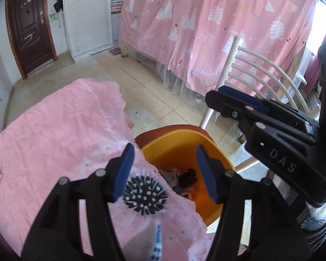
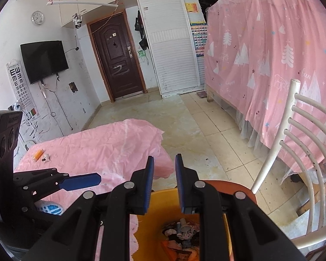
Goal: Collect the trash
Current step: 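Move both tools back over the orange spool and white toy, then grasp the orange thread spool with the left tool while the right tool grasps the white toy, then carry both items to the orange bucket and open both tools to drop them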
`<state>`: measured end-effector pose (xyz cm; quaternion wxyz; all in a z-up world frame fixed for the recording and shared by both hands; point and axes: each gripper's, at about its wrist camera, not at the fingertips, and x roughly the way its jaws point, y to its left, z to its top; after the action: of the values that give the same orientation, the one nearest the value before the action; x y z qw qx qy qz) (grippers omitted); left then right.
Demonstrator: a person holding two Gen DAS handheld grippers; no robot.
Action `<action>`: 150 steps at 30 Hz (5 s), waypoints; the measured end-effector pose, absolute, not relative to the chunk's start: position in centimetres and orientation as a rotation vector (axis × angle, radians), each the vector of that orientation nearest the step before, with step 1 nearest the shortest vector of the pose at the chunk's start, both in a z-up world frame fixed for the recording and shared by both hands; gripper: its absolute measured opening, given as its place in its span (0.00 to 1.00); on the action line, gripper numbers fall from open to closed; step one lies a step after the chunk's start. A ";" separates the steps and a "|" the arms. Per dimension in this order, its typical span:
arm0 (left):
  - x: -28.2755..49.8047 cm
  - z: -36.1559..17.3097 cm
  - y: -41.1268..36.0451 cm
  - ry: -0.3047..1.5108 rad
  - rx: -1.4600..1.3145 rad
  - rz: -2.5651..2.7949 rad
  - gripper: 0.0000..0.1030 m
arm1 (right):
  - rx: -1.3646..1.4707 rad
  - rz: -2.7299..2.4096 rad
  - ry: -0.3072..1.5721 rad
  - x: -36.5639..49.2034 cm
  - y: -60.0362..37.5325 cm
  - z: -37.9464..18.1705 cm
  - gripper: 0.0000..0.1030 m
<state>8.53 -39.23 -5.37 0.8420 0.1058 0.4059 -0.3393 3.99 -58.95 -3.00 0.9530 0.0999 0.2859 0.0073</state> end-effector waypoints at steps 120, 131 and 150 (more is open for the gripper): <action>17.3 -4.7 -5.8 0.838 0.006 -0.151 0.14 | -0.191 0.514 0.790 20.2 -23.7 -4.5 0.18; 15.0 -3.0 -11.6 0.805 0.038 -0.217 0.14 | -0.117 0.425 0.713 17.4 -29.9 -2.3 0.18; 11.8 -2.6 -24.3 0.788 0.075 -0.368 0.14 | 0.026 0.274 0.634 11.8 -43.8 -2.3 0.18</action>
<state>11.79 -24.32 -2.62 0.9062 0.0365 0.3817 -0.1782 11.78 -43.82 -2.35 0.9408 0.0126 0.3110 0.1342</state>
